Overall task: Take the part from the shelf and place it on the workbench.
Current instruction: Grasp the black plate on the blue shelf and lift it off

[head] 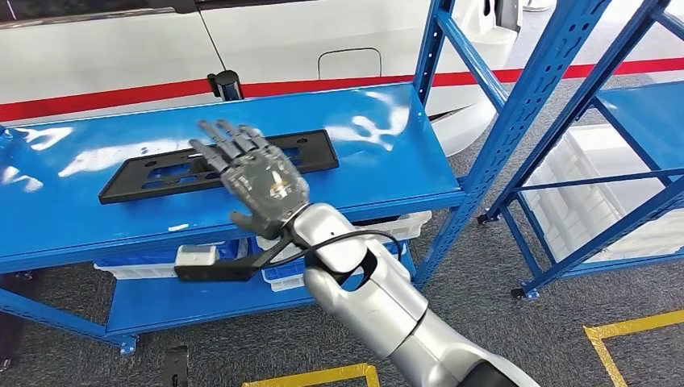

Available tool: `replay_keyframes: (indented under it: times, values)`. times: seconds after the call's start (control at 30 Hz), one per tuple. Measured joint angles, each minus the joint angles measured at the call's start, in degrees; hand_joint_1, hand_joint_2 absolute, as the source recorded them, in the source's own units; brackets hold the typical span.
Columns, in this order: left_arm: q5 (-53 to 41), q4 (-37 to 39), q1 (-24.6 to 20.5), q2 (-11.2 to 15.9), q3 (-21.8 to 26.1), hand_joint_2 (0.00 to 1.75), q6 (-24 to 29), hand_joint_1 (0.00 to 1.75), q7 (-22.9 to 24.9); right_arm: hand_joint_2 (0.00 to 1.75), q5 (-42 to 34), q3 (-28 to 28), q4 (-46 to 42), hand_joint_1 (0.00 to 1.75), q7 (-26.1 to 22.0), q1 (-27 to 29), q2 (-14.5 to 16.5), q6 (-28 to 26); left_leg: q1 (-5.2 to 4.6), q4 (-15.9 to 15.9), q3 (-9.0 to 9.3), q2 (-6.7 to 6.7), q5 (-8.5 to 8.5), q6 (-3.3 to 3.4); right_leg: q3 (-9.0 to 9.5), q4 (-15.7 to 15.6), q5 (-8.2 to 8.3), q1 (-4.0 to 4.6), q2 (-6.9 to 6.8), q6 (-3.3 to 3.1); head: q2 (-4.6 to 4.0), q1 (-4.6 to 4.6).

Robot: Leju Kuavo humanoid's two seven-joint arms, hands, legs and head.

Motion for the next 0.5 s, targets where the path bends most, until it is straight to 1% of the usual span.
replay_keyframes:
  times: [0.1, 0.17, 0.27, 0.3, 0.4, 0.43, 0.5]
  values:
    - [0.7, 0.0, 0.7, 0.4, 0.5, 0.0, 0.1, 0.0, -1.6, 0.0, -2.2, 5.9, 1.6, 0.0, -0.2, 0.5, 1.9, -1.0, 0.12, 0.0, 0.01, -0.01, -0.03, -0.06, 0.03, 0.0, -0.06, 0.02, 0.0, -0.08, 0.0, 0.01]
    - [1.5, 0.0, 1.0, 0.6, 1.1, 0.0, 0.2, 0.0, -2.5, 0.0, -7.4, 8.3, 2.6, 0.0, 0.4, 0.5, 2.5, -2.6, 0.18, 0.0, 0.01, -0.01, -0.04, -0.08, 0.07, 0.0, -0.08, 0.03, 0.0, -0.13, 0.0, 0.02]
    - [2.8, 0.1, 1.6, 0.9, 2.3, 0.0, 0.6, 0.0, -3.1, 0.0, -19.5, 9.8, 4.1, 0.0, 1.6, -0.4, 3.0, -5.8, 0.19, 0.0, 0.03, 0.0, -0.04, -0.08, 0.09, 0.0, -0.07, 0.03, 0.0, -0.12, 0.0, 0.02]
    - [3.1, 0.2, 1.9, 1.0, 2.7, 0.0, 0.7, 0.0, -3.2, 0.0, -22.3, 10.2, 4.7, 0.0, 2.0, -1.1, 3.1, -6.9, 0.19, 0.0, 0.04, 0.0, -0.03, -0.08, 0.1, 0.0, -0.06, 0.03, 0.0, -0.12, 0.0, 0.02]
    - [3.4, 0.4, 2.6, 1.2, 3.6, 0.0, 1.0, 0.0, -3.4, 0.0, -25.9, 12.0, 6.8, 0.0, 3.2, -3.1, 3.1, -9.8, 0.19, 0.0, 0.06, -0.01, -0.03, -0.08, 0.12, 0.0, -0.05, 0.02, 0.0, -0.1, 0.0, 0.02]
    - [3.5, 0.4, 2.8, 1.3, 3.8, 0.0, 1.0, 0.0, -3.5, 0.0, -26.3, 12.5, 7.3, 0.0, 3.3, -3.6, 3.2, -10.3, 0.12, 0.0, 0.05, -0.05, -0.11, 0.1, 0.22, -0.2, 0.02, -0.13, -0.06, 0.05, 0.0, 0.01]
    - [3.7, 0.5, 3.0, 1.4, 4.1, 0.0, 1.1, 0.0, -3.5, 0.0, -26.8, 13.3, 8.0, 0.0, 3.5, -4.3, 3.3, -10.7, 0.33, -0.8, 0.77, -0.21, 0.11, 0.75, 0.47, -0.2, -0.09, -0.07, -0.18, 0.47, 0.0, 0.01]
